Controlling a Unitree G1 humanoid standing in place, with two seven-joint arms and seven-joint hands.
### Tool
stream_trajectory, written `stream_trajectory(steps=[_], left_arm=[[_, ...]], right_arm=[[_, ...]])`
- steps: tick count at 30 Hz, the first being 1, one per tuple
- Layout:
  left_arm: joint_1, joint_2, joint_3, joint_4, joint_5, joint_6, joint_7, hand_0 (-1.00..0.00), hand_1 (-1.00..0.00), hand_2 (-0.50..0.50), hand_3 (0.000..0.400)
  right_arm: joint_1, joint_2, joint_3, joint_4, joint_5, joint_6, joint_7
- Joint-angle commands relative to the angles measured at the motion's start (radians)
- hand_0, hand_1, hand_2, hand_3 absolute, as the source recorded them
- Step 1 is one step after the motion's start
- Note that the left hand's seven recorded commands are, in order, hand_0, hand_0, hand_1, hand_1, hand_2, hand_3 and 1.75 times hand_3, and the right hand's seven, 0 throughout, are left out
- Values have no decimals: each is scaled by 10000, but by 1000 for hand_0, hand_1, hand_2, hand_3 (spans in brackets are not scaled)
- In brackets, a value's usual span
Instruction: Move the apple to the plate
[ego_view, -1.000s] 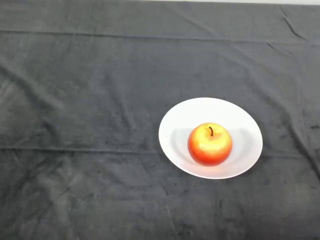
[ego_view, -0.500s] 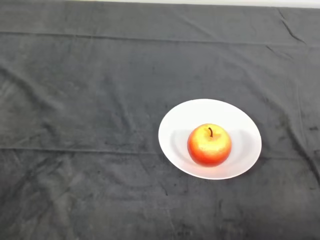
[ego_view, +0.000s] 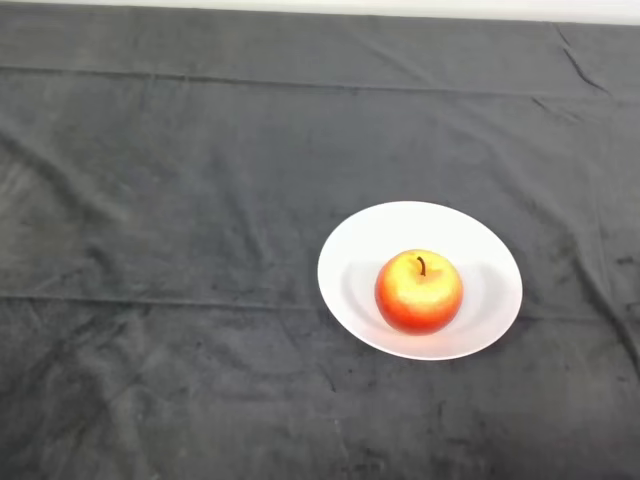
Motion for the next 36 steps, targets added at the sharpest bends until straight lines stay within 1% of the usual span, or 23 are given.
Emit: stream_trajectory(steps=[1,5,10,15,20,24,36], left_arm=[[-575,-196,269,405,246,-155,5,0,0,0,0],[-984,-321,168,703,616,-125,65,0,0,0,0],[-1172,-482,111,717,928,16,158,0,0,0,0],[-1127,-594,154,477,1093,245,208,0,0,0,0],[-935,-669,256,-5,1214,527,333,0,0,0,0],[-829,-804,307,-356,1374,635,441,0,0,0,0],[-797,-1015,602,-587,1582,777,257,0,0,0,0]], right_arm=[[-233,-51,-115,-64,157,-79,-17],[-231,-49,-114,-70,155,-80,-20],[-228,-45,-112,-78,154,-80,-23],[-225,-41,-110,-87,154,-80,-27],[-221,-37,-109,-98,153,-80,-32],[-217,-33,-107,-108,152,-80,-36],[-209,-24,-103,-132,152,-79,-48]])
